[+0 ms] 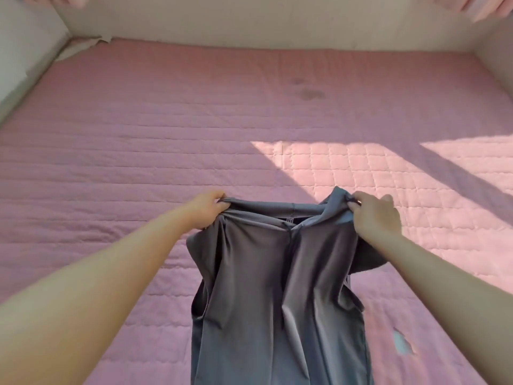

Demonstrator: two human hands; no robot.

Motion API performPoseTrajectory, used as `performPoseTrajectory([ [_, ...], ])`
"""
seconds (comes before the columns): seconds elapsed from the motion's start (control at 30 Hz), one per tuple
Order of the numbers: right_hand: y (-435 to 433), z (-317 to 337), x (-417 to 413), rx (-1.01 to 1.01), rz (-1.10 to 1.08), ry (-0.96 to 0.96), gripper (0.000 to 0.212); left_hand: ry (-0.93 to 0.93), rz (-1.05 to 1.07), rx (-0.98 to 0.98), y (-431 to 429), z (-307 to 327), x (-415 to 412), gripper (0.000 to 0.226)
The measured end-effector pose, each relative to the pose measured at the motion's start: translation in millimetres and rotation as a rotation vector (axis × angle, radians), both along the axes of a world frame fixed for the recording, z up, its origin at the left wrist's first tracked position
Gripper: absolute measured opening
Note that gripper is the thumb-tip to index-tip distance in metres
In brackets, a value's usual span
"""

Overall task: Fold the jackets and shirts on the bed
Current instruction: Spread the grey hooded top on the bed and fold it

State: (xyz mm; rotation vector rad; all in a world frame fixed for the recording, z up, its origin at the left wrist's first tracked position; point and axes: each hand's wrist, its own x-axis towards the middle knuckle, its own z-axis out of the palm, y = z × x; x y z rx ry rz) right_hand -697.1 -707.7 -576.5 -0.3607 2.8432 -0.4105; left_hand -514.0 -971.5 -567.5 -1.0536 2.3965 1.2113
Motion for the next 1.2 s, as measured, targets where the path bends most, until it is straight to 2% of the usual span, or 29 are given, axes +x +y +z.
performPoseTrajectory([
  [0.1, -15.9, -17.1, -19.2, -0.044, 0.039, -0.045, 0.023, -0.025, 0.041, 0.020, -12.3, -18.0, -18.5, 0.016],
  [0.23, -46.7, -9.9, -38.4, -0.388, -0.122, -0.189, 0.021, 0.045, 0.320, 0.106, -24.4, -14.7, -43.6, 0.025],
  [0.33, -68.4, -6.0, -58.4, -0.462, -0.090, -0.095, 0.022, 0.163, 0.438, 0.184, -35.5, -5.7, -58.8, 0.014],
  [0.4, -75.4, -7.8, -70.8, -0.466, -0.084, -0.022, 0.026, 0.261, 0.451, 0.132, -43.2, -4.3, -66.8, 0.013],
  [0.5, -75.5, -12.8, -67.2, -0.374, -0.002, 0.034, 0.040, 0.373, 0.364, -0.096, -39.9, -11.6, -70.1, 0.029],
  [0.6, -60.1, -39.5, -44.2, -0.327, 0.138, -0.103, 0.061, 0.332, 0.187, -0.107, -20.3, -50.2, -52.8, 0.045],
  [0.67, -42.0, -68.5, -24.5, -0.227, 0.243, -0.154, 0.056, 0.209, 0.047, -0.152, -4.4, -82.7, -31.9, 0.050],
  [0.77, -8.6, -107.4, 18.4, -0.080, 0.374, -0.267, 0.050, 0.071, -0.136, -0.244, 34.2, -125.4, 10.3, 0.046],
  [0.9, 48.4, -144.7, 93.8, -0.030, 0.508, -0.392, 0.044, 0.057, -0.334, -0.262, 106.3, -164.8, 80.7, 0.038],
  [1.0, 105.1, -163.1, 158.7, -0.034, 0.531, -0.437, 0.044, 0.034, -0.426, -0.225, 166.3, -177.2, 136.4, 0.040],
  [1.1, 164.8, -175.9, 219.8, 0.055, 0.582, -0.354, 0.050, 0.040, -0.471, -0.175, 218.7, -184.4, 191.6, 0.052],
  [1.2, 211.4, -179.1, 266.0, 0.113, 0.698, -0.247, 0.060, 0.041, -0.503, -0.219, 254.0, -190.9, 239.2, 0.062],
])
